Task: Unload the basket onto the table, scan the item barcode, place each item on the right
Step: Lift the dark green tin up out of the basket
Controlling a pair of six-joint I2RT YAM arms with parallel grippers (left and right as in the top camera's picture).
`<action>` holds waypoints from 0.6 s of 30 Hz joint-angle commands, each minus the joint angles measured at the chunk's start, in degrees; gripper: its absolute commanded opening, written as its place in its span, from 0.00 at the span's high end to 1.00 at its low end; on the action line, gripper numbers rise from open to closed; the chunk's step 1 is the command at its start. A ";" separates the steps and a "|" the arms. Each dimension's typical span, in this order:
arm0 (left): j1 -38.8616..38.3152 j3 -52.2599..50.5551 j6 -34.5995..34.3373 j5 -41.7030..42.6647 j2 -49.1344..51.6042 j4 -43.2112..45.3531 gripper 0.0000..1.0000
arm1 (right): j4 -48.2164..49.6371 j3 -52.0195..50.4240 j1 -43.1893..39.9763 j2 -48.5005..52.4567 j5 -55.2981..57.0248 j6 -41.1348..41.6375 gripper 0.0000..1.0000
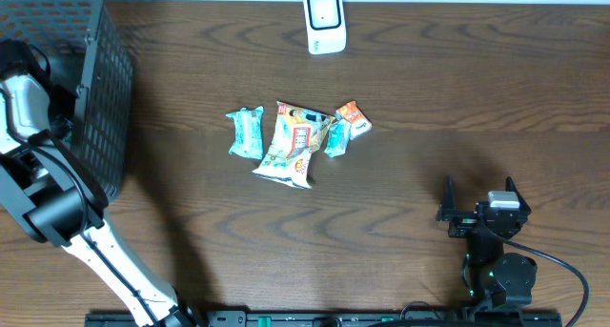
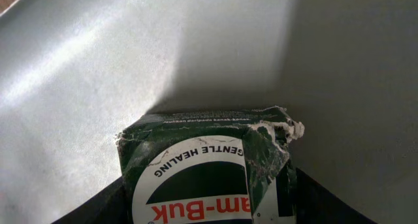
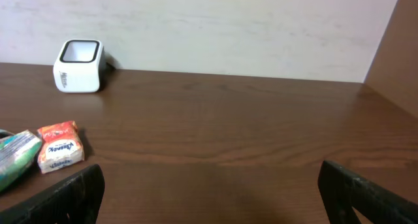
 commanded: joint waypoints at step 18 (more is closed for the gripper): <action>-0.72 -0.11 -0.09 24.30 -40.59 3.98 0.45 | -0.17 -0.13 0.39 -0.11 0.26 0.15 0.01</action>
